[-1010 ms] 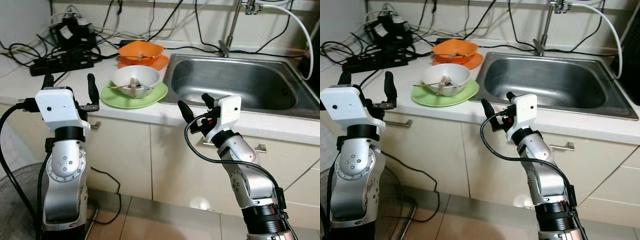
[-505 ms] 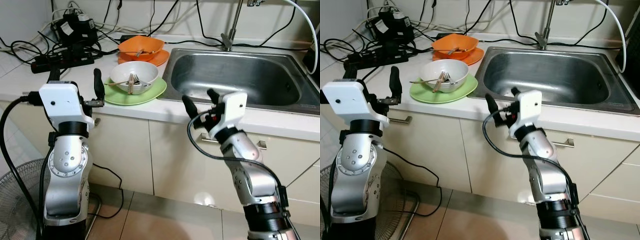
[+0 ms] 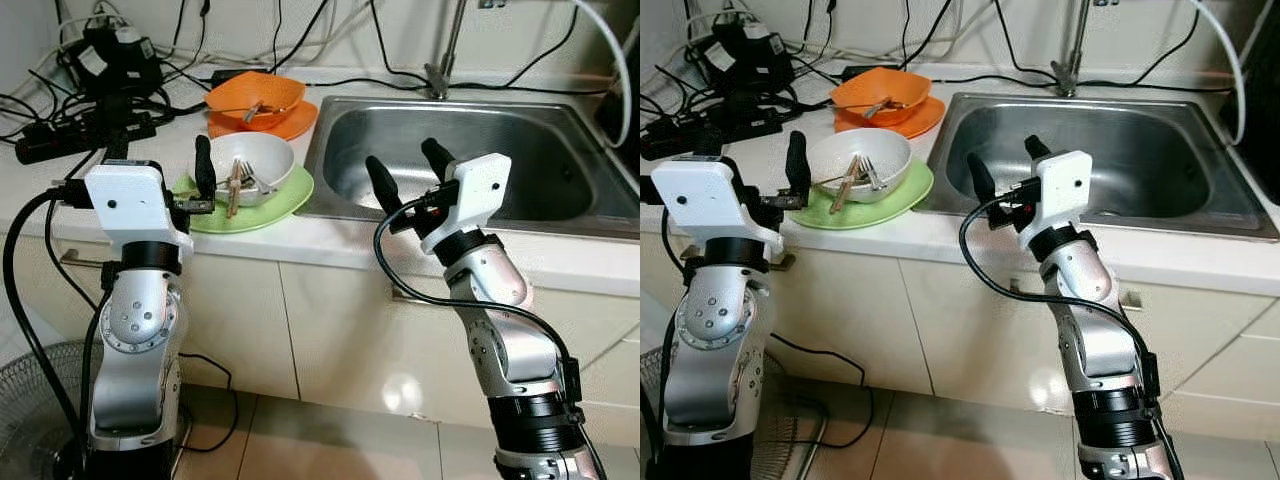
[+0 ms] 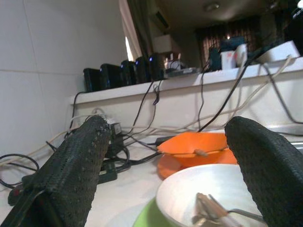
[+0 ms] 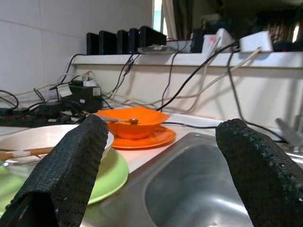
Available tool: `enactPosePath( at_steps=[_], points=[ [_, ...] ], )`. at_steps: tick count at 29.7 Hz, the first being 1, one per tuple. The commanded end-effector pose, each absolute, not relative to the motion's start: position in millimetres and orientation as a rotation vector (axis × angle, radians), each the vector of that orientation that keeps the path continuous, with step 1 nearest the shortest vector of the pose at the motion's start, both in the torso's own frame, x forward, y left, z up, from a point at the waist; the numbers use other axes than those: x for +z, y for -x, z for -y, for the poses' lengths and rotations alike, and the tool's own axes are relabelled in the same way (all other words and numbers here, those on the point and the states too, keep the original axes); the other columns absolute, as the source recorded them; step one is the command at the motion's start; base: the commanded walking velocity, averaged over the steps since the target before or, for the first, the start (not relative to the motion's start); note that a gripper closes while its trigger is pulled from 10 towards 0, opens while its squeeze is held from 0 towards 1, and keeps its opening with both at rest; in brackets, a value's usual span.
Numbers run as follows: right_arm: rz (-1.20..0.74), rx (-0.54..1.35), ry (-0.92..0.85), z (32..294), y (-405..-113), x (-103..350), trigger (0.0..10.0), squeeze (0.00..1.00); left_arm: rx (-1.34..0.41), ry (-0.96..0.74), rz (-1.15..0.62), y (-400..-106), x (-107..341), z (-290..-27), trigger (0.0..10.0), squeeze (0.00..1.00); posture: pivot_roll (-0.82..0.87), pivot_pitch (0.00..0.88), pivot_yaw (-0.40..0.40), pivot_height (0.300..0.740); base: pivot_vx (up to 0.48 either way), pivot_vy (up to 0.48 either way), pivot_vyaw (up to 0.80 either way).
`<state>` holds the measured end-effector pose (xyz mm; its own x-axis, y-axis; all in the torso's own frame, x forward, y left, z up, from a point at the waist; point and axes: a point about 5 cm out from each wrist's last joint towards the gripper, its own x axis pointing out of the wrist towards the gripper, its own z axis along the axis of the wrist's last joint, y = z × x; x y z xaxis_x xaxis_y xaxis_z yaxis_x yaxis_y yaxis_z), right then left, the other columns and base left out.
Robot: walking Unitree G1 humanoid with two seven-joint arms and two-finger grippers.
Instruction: Kitchen organization
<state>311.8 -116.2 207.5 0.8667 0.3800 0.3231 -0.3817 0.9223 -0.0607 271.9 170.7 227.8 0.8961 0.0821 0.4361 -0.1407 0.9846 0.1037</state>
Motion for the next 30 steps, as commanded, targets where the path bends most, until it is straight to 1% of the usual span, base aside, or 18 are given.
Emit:
enactPosePath(
  at_steps=[1, 13, 18, 23, 26, 27, 30],
  points=[
    [0.359, 0.404, 0.004, 112.3, -310.0, 211.6, 10.0, 0.00, 0.096, -0.147, 0.441, -273.4, 229.3, -168.8, 10.0, 0.00, -0.09, 0.000, 0.073, 0.740, 0.341, 0.000, 0.00],
    [0.357, 0.409, 0.018, 111.2, -309.2, 209.2, 10.0, 0.00, 0.088, -0.152, 0.425, -273.6, 226.9, -167.4, 10.0, 0.00, -0.08, 0.000, 0.071, 0.740, 0.376, 0.000, 0.00],
    [0.357, 0.411, 0.019, 110.2, -309.2, 209.0, 10.0, 0.00, 0.086, -0.171, 0.407, -273.8, 224.5, -167.9, 10.0, 0.00, -0.08, 0.000, 0.071, 0.740, 0.453, 0.000, 0.00],
    [0.358, 0.415, 0.024, 109.2, -308.2, 208.5, 10.0, 0.00, 0.092, -0.144, 0.407, -272.8, 223.3, -168.4, 10.0, 0.00, -0.08, 0.000, 0.069, 0.740, 0.480, 0.000, 0.00],
    [0.358, 0.416, 0.027, 109.2, -307.7, 208.2, 10.0, 0.00, 0.078, -0.179, 0.397, -272.8, 222.6, -166.9, 10.0, 0.00, -0.08, 0.000, 0.068, 0.740, 0.480, 0.000, 0.00],
    [0.358, 0.417, 0.029, 109.0, -307.5, 208.0, 10.0, 0.00, 0.074, -0.147, 0.406, -272.3, 223.0, -166.2, 10.0, 0.00, -0.08, 0.000, 0.068, 0.740, 0.480, 0.000, 0.00],
    [0.358, 0.418, 0.031, 108.7, -307.3, 207.7, 10.0, 0.00, 0.077, -0.107, 0.413, -271.4, 223.2, -166.0, 10.0, 0.00, -0.08, 0.000, 0.067, 0.740, 0.000, 0.000, 0.00]
  ],
)
